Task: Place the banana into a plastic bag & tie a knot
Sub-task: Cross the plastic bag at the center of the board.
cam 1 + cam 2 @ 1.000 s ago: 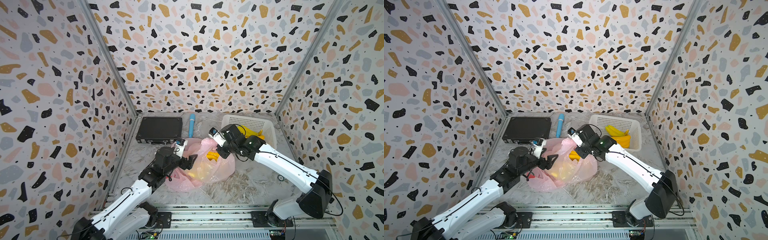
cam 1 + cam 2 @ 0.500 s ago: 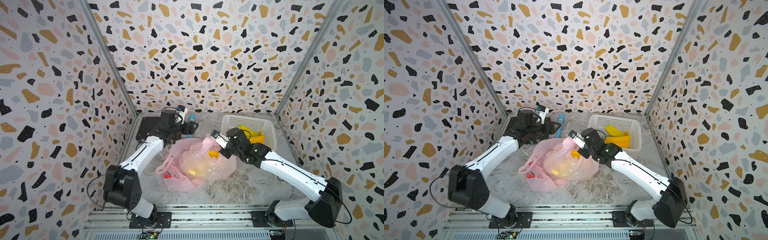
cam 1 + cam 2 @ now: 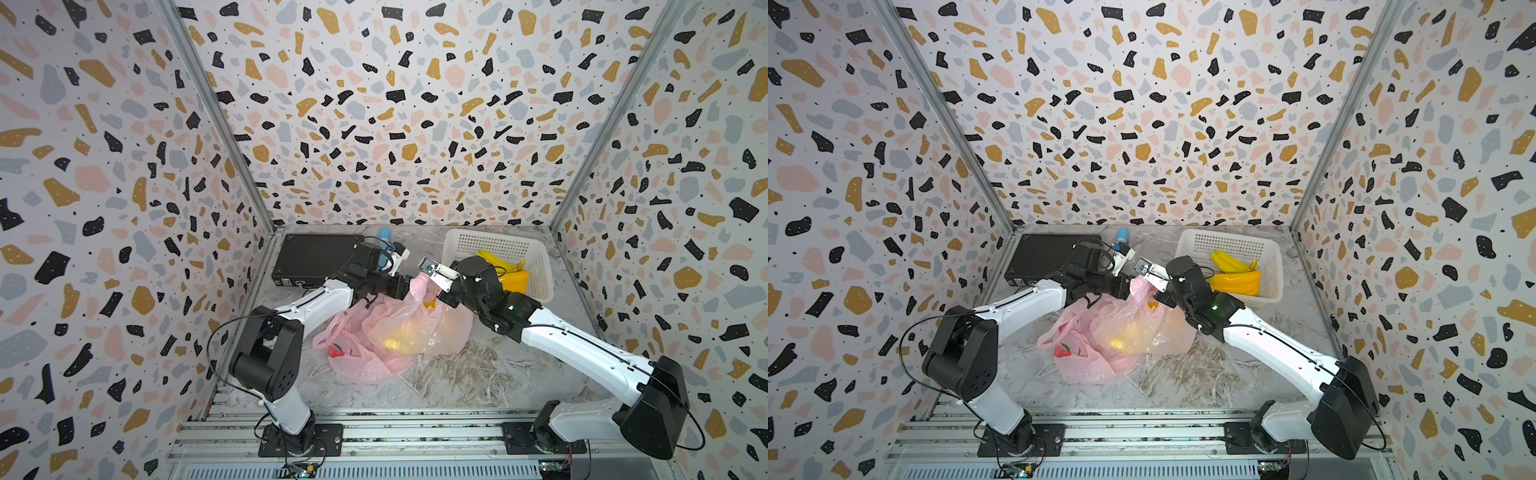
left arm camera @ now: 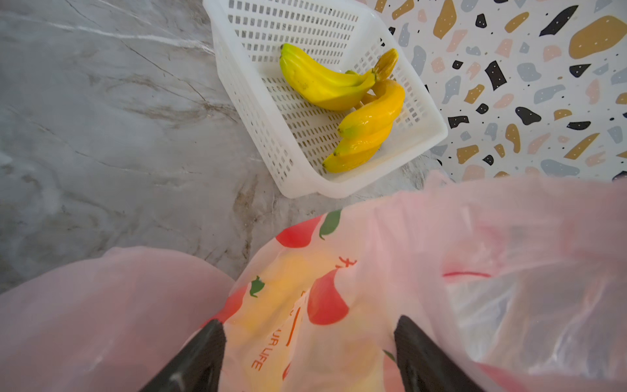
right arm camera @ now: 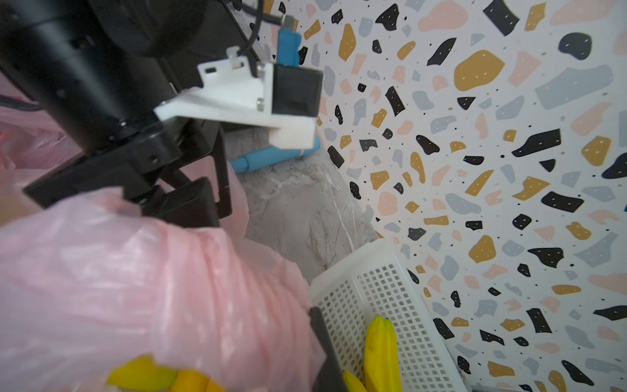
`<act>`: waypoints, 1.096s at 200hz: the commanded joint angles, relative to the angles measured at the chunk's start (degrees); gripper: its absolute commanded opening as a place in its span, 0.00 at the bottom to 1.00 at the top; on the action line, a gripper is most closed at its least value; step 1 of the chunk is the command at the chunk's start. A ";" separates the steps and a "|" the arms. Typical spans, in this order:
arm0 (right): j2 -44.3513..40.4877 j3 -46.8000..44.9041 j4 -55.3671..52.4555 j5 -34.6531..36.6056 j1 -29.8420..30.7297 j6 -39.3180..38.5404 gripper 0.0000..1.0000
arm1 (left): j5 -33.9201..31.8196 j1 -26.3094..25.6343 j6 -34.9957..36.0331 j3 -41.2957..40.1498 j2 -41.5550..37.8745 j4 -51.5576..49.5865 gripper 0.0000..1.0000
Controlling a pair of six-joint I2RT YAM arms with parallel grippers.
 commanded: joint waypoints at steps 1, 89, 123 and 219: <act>-1.37 -0.33 8.05 0.45 0.03 -0.06 0.00 | 2.71 -0.66 -2.12 -3.45 -2.86 7.15 0.78; -1.64 -6.93 28.74 -18.37 0.09 19.32 0.00 | -0.61 -2.40 -6.95 -13.27 -12.38 16.27 0.78; 0.50 -7.14 35.82 -23.83 -0.07 25.07 0.00 | -3.85 -2.41 -10.39 -19.23 -16.97 23.55 0.78; 5.66 -10.29 53.52 -38.26 -5.26 40.22 0.00 | -13.73 5.89 -16.17 -29.62 -36.85 17.81 0.86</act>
